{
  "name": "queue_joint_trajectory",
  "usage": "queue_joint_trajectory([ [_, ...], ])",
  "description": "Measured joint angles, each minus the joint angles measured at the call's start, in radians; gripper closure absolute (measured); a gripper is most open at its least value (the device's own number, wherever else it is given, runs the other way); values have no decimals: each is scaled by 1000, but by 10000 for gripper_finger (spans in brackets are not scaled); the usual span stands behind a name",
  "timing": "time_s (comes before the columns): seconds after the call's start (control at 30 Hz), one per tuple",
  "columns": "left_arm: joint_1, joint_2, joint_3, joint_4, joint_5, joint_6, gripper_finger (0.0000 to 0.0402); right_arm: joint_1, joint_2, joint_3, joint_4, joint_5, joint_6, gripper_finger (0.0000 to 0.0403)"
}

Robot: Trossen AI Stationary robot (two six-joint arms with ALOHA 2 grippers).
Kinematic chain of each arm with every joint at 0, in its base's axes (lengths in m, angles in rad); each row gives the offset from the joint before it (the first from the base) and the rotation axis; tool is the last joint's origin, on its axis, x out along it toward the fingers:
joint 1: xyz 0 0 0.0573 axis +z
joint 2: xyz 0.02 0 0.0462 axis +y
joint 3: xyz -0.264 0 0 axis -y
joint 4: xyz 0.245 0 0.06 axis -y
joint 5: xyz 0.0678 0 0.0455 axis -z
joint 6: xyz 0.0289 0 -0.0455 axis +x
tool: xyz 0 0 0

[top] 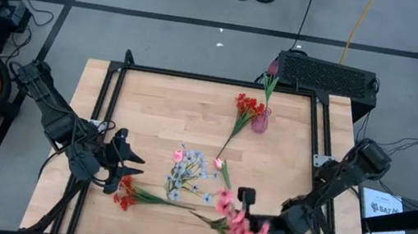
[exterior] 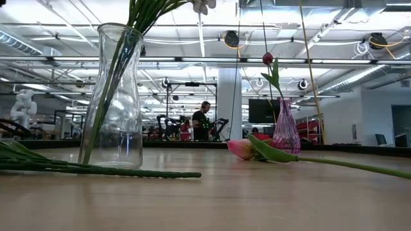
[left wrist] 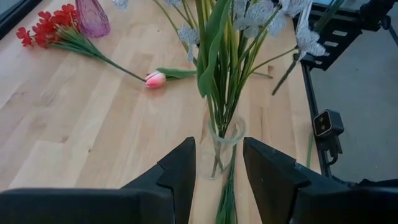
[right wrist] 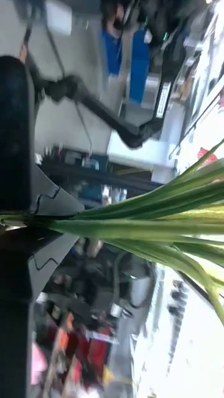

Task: Sort flowers into vase by color
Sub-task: Put the pink flowers into the transparent vase

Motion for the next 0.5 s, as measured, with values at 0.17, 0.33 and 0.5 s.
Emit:
queue_joint_trajectory([
  [0.17,0,0,0,-25,2,-1,261,-43,99,159,-7,47,-55,397],
  [0.33,0,0,0,-36,3,-1,261,-96,169,311,-167,31,12,397],
  [0.5,0,0,0,-43,26,-2,261,-136,178,383,-262,19,43,397],
])
